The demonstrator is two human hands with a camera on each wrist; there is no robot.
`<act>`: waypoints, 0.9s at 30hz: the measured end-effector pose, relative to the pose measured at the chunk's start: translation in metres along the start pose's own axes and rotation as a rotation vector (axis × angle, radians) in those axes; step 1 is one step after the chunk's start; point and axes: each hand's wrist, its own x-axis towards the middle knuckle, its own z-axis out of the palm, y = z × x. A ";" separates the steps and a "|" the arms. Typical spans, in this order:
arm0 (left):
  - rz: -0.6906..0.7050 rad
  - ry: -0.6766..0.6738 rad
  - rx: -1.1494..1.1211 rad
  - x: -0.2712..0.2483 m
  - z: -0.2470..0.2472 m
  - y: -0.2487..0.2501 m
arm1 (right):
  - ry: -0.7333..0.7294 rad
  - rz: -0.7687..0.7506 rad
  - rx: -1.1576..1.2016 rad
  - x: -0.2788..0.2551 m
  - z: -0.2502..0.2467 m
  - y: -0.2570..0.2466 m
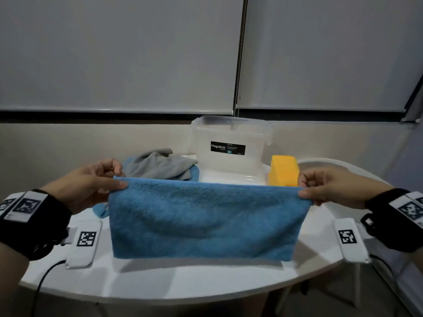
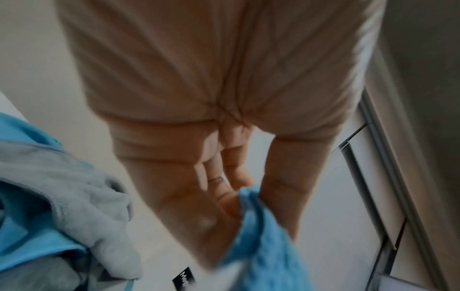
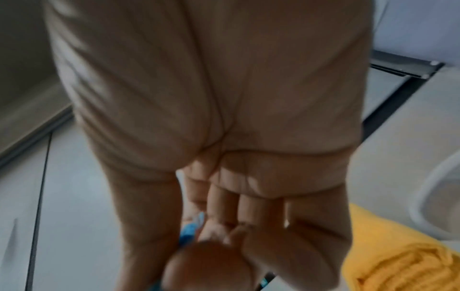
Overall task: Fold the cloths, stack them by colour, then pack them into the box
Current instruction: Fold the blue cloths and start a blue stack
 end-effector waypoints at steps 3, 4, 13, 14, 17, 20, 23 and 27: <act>-0.147 -0.117 0.026 0.001 -0.003 -0.004 | -0.003 0.115 0.058 0.006 -0.007 0.011; -0.182 -0.094 0.044 0.006 -0.002 -0.010 | 0.021 0.145 0.027 0.012 -0.005 0.017; -0.304 0.247 0.887 0.061 0.021 -0.107 | 0.152 0.378 -0.293 0.084 0.056 0.093; -0.297 0.296 0.958 0.064 0.026 -0.110 | 0.197 0.396 -0.273 0.087 0.062 0.098; -0.275 0.411 1.029 0.072 0.032 -0.118 | 0.289 0.418 -0.292 0.096 0.073 0.107; -0.257 0.436 1.055 0.077 0.035 -0.123 | 0.313 0.410 -0.336 0.096 0.078 0.107; -0.270 0.425 1.039 0.078 0.032 -0.124 | 0.329 0.391 -0.313 0.092 0.079 0.108; -0.240 0.333 1.206 0.074 0.043 -0.120 | 0.301 0.248 -0.629 0.084 0.086 0.102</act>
